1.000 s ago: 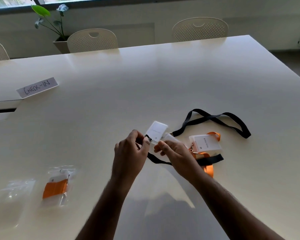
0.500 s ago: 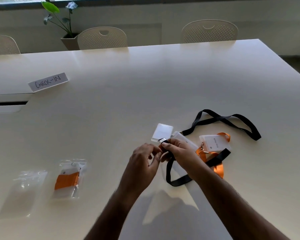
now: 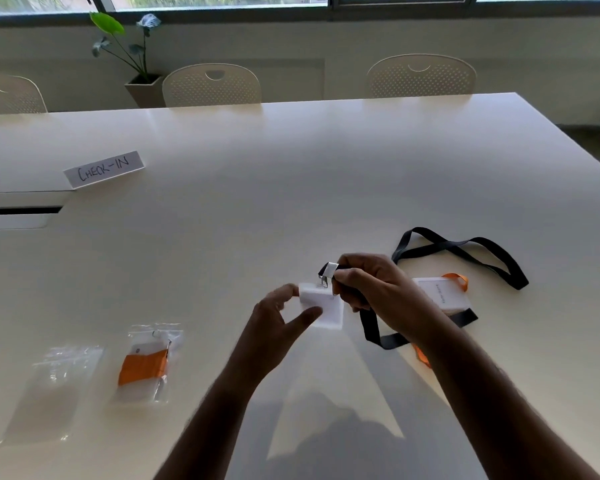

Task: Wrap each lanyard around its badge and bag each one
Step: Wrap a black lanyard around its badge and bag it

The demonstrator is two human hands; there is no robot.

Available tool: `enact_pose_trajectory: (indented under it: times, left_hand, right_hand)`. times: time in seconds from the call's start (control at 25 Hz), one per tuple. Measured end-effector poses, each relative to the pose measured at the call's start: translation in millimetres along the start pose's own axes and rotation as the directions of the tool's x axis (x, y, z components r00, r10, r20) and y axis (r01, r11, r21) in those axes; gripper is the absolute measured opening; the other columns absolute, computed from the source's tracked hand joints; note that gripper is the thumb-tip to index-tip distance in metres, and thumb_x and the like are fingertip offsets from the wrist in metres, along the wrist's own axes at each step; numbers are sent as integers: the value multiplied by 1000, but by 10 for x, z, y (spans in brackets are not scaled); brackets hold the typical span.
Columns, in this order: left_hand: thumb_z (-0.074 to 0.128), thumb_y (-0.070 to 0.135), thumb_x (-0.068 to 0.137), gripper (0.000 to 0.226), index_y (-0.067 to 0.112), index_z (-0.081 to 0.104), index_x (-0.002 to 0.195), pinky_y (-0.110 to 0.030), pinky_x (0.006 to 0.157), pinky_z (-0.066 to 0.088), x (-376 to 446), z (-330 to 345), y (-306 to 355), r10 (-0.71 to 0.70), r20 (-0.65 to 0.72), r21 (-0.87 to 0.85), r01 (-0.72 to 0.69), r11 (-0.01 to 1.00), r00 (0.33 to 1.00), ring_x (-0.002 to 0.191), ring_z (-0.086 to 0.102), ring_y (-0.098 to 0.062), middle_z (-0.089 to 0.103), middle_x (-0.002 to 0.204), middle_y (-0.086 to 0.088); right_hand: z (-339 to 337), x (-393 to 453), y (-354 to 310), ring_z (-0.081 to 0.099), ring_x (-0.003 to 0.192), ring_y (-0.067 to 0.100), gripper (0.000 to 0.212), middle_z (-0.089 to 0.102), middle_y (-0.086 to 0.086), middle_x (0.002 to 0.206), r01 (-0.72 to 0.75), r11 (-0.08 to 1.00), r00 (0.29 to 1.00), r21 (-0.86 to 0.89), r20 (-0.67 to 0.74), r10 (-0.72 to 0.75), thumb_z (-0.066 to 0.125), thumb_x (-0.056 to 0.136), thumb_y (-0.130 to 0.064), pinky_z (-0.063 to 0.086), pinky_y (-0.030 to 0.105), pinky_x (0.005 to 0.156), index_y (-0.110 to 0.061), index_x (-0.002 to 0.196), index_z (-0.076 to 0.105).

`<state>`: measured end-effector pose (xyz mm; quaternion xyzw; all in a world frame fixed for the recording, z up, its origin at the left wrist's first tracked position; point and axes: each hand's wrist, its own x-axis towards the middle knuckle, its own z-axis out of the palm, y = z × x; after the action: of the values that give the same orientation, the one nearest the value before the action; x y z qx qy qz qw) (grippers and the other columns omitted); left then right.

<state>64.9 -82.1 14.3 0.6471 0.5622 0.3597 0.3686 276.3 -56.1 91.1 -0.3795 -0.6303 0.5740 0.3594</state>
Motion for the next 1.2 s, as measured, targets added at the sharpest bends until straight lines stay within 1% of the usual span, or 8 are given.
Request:
enact_pose_trajectory:
  times: [0.12, 0.32, 0.44, 0.6, 0.84, 0.96, 1.12, 1.2]
  left_hand:
    - [71, 21, 97, 16, 12, 72, 110, -43, 96, 56, -46, -72, 34, -95, 42, -363, 103, 926, 995, 102, 75, -22, 79, 107, -4]
    - [63, 21, 101, 16, 17, 73, 112, -45, 79, 60, -97, -223, 14, -194, -61, -498, 139, 856, 979, 91, 70, -18, 76, 104, -7]
    - [63, 21, 98, 23, 13, 70, 118, -52, 71, 64, -110, -370, 45, -230, -43, -598, 159, 786, 972, 89, 72, -27, 74, 106, -10]
    - [59, 21, 96, 33, 8, 62, 126, -46, 64, 64, -134, -540, 150, -198, 18, -673, 159, 723, 980, 87, 75, -37, 74, 104, -17]
    - [62, 12, 90, 43, 11, 59, 133, -44, 72, 64, -152, -654, 230, -151, 74, -751, 154, 642, 986, 99, 75, -40, 73, 119, -15]
    - [70, 14, 87, 44, 11, 65, 130, -39, 80, 63, -65, -657, 215, -164, -44, -727, 81, 682, 986, 106, 73, -33, 73, 122, -15]
    - [79, 22, 80, 30, 16, 74, 109, -28, 69, 61, 79, -691, 213, -228, -289, -672, -28, 740, 930, 94, 74, -22, 79, 103, -9]
    - [81, 24, 79, 27, 18, 75, 105, -29, 68, 60, 115, -681, 198, -222, -358, -619, -52, 783, 907, 93, 75, -21, 80, 100, -6]
  right_hand:
    - [-36, 26, -53, 38, 59, 23, 28, 48, 16, 68, 24, 1000, 999, 1, -42, -24, 49, 100, -14, 39, 30, 58, -8, 76, 64]
    - [-178, 74, 68, 47, 55, 19, 25, 59, 10, 69, -18, 999, 999, 46, -42, 20, 53, 106, -15, 40, 29, 50, 2, 94, 66]
    - [-250, 98, 151, 53, 56, 17, 18, 65, 7, 77, -20, 991, 998, -131, -68, 12, 52, 108, -8, 40, 29, 47, -3, 102, 68]
    - [-259, 143, 225, 65, 66, 13, 18, 75, 0, 89, 17, 920, 981, -393, -173, -92, 55, 106, -9, 52, 33, 59, -18, 103, 69]
    - [-15, 160, 438, 75, 87, 16, 8, 81, -7, 97, 2, 949, 946, -317, -308, -105, 53, 108, -18, 57, 39, 77, -19, 104, 59]
    - [172, 117, 549, 75, 86, 8, 8, 78, -12, 95, 11, 899, 946, -438, -287, -151, 53, 108, -21, 60, 41, 78, -19, 102, 59]
    - [420, 18, 572, 73, 89, 7, 7, 76, -14, 101, 108, 727, 971, -679, -84, -222, 55, 107, -24, 59, 43, 75, -18, 108, 54]
    - [539, 18, 559, 74, 88, 7, 7, 76, -15, 105, 147, 709, 975, -690, -19, -221, 54, 107, -24, 59, 41, 74, -19, 110, 51]
